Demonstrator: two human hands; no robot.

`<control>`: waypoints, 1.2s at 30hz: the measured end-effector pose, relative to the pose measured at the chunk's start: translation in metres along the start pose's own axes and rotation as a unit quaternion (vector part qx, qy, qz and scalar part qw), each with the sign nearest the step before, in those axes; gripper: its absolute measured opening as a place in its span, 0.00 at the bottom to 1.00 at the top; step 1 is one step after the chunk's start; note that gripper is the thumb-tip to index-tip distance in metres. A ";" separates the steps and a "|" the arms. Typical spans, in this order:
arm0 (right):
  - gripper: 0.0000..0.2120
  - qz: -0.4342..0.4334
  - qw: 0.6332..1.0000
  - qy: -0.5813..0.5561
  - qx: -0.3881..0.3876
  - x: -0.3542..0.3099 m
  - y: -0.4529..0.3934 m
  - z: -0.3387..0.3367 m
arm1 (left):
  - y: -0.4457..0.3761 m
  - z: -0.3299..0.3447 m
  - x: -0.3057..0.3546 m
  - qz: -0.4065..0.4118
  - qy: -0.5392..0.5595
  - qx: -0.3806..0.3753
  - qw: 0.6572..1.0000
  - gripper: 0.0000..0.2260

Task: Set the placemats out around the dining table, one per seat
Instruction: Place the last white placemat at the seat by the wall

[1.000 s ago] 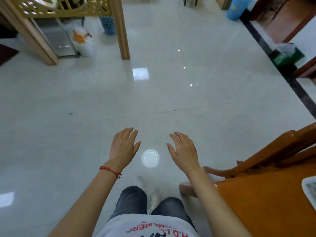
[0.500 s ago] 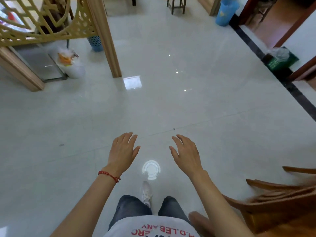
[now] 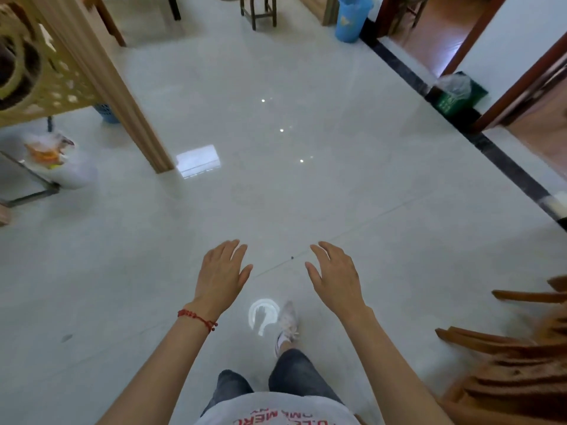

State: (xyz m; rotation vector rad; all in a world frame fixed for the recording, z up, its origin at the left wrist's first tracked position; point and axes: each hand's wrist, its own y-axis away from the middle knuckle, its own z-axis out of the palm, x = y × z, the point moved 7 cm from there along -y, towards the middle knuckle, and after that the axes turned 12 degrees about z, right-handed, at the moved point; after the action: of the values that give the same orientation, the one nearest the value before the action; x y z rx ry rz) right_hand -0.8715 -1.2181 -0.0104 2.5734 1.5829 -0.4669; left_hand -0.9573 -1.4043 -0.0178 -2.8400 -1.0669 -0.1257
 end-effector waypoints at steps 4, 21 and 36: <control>0.24 0.015 1.000 -0.001 0.005 0.021 -0.055 -0.001 | -0.070 0.002 0.003 0.039 -0.011 0.004 0.999 0.20; 0.22 0.286 0.953 0.037 0.098 0.178 -0.150 -0.058 | -0.332 0.012 0.109 0.317 0.008 0.008 0.948 0.21; 0.21 0.474 0.867 0.032 0.148 0.288 -0.197 -0.096 | -0.494 0.042 0.218 0.494 0.069 -0.006 0.867 0.21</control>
State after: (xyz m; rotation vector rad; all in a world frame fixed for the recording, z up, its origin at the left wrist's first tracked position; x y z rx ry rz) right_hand -0.9050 -0.8583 0.0120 3.1616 0.0911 -0.5186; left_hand -1.1183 -0.8874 -0.0003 -2.9245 0.4819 -0.2279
